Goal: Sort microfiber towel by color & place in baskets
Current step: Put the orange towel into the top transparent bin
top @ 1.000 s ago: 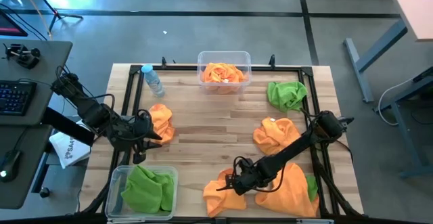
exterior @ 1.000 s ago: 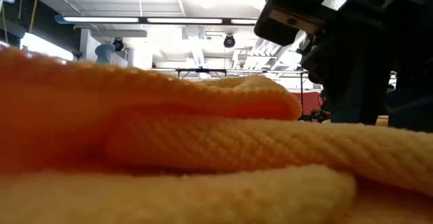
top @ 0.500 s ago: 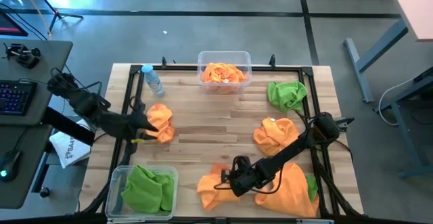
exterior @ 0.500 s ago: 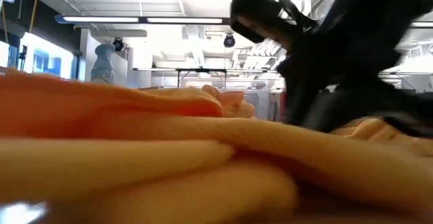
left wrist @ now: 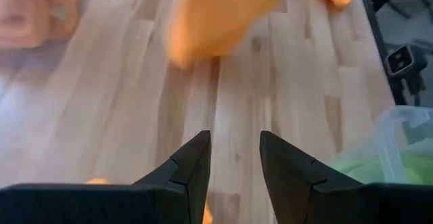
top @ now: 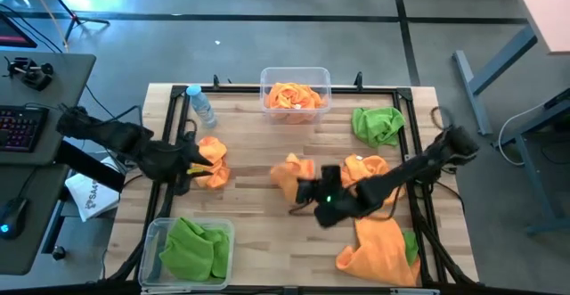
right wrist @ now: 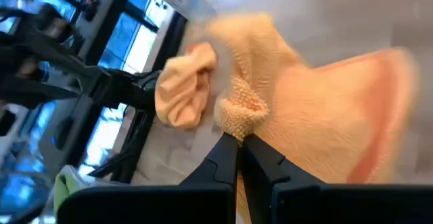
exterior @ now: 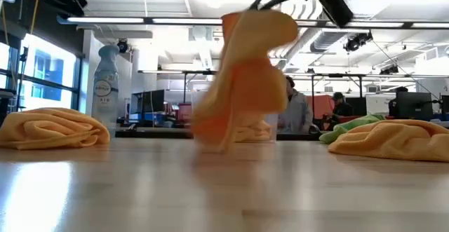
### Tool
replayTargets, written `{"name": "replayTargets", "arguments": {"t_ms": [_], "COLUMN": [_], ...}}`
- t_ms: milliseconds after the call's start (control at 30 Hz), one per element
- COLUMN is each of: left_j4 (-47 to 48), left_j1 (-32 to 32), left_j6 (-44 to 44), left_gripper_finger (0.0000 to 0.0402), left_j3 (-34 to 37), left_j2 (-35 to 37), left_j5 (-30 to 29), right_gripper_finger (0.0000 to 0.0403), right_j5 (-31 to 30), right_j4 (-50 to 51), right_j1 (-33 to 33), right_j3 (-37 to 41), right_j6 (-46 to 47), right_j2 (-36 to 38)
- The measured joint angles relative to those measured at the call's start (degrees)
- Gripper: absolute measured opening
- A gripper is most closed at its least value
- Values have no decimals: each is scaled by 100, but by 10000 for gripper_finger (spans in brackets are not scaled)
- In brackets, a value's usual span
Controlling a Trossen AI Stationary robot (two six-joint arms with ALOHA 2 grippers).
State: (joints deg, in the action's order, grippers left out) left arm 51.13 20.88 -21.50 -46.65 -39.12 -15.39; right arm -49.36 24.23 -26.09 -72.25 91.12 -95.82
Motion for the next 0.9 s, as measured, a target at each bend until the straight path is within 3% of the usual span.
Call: {"name": "replayTargets", "arguments": {"t_ms": [200, 433, 633, 900], "left_j4": [-1151, -1588, -1768, -1852], "left_j1": [-976, -2246, -2997, -3563], "left_j6": [556, 952, 945, 803], "left_gripper_finger": [117, 117, 117, 117], "left_j3": [397, 400, 400, 404], "left_j2": [-79, -162, -161, -225], "left_j5": [621, 1083, 1133, 1143], "right_gripper_finger": [1, 0, 0, 0], "right_j5": [418, 1578, 2959, 4498], "right_j4": [-238, -1106, -1303, -1538], "right_j1": [970, 2454, 3849, 5263], "right_j3": [0, -7, -9, -9], "right_j6": [-2405, -4973, -6038, -6388], "right_j2": [1057, 1921, 2030, 1359]}}
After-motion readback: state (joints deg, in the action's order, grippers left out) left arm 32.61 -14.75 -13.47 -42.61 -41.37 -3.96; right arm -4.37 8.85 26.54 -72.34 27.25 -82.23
